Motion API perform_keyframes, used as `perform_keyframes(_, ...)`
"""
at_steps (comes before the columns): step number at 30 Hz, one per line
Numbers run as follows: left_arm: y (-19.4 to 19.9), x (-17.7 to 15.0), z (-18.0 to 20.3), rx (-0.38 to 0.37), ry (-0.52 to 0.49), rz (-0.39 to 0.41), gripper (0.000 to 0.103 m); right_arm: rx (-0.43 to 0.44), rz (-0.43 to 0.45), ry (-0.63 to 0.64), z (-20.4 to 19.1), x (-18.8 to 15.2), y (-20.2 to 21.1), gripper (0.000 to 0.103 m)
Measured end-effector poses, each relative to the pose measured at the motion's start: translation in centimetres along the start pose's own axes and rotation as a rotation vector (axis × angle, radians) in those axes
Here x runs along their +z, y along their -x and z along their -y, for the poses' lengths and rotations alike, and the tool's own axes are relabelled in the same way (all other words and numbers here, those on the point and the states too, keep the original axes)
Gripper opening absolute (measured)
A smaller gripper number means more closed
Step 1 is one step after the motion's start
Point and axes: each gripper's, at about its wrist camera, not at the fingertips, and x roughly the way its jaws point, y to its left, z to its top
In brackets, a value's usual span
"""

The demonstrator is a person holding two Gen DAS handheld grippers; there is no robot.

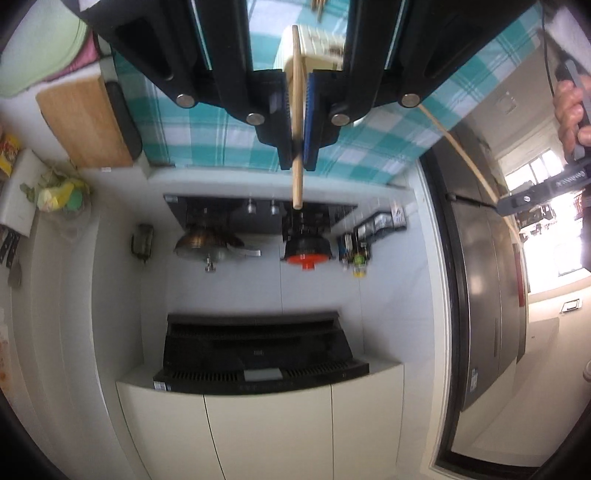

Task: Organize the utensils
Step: 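Carry the chopstick with left tool while right tool carries its chopstick over the holder, then open left gripper over the holder while right gripper releases its chopstick into it, then withdraw both tools from the holder back over the chopsticks on the cloth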

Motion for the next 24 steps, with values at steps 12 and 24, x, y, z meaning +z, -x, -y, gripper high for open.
perform_keyframes(12,-13.8,-7.1,0.1,-0.017,0.018,-0.389,0.004,0.079,-0.261,-0.057,-0.7,-4.7,-12.4,0.006)
perform_keyframes(24,-11.0,-8.0,0.3,0.032,0.030,-0.444,0.080,0.085,-0.269,-0.177,-0.5,-4.5,-11.7,0.056)
